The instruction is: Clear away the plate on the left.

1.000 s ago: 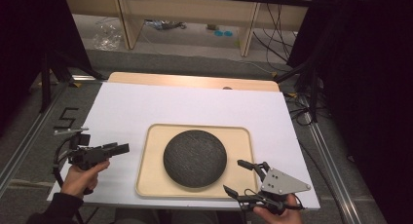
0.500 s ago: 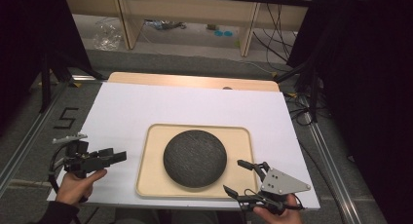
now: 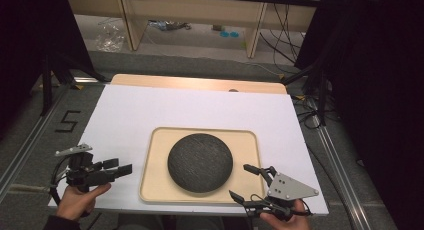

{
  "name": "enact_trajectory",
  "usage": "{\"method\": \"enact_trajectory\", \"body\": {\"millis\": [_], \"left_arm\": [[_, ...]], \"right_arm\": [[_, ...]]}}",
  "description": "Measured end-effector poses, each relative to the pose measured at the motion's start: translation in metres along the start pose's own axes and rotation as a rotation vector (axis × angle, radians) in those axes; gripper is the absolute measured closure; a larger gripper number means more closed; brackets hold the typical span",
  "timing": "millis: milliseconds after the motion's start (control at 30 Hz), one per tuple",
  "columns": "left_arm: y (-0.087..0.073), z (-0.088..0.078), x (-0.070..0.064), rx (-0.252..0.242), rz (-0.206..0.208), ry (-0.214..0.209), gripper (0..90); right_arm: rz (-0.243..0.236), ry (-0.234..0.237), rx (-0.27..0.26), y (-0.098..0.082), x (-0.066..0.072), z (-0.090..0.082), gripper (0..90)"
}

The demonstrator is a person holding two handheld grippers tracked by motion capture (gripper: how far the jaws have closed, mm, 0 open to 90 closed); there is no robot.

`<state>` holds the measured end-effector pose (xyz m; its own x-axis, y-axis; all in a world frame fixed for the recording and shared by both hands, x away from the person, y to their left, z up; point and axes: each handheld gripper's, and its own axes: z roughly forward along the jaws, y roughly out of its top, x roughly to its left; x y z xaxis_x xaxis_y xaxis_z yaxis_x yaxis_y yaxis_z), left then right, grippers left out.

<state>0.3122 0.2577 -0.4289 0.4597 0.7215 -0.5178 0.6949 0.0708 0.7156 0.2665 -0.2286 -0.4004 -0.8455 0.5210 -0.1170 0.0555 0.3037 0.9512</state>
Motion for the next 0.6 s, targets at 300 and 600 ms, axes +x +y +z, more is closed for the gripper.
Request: {"method": "enact_trajectory", "body": {"millis": [300,600], "left_arm": [[-0.004,-0.005,-0.007,-0.010,0.023,0.005,20.9],[-0.011,-0.009,-0.016,-0.003,0.040,-0.003,20.9]], "right_arm": [[0.002,-0.001,0.002,0.000,0.000,0.000,21.9],[0.002,-0.001,0.000,0.000,0.000,0.000,21.9]]}}
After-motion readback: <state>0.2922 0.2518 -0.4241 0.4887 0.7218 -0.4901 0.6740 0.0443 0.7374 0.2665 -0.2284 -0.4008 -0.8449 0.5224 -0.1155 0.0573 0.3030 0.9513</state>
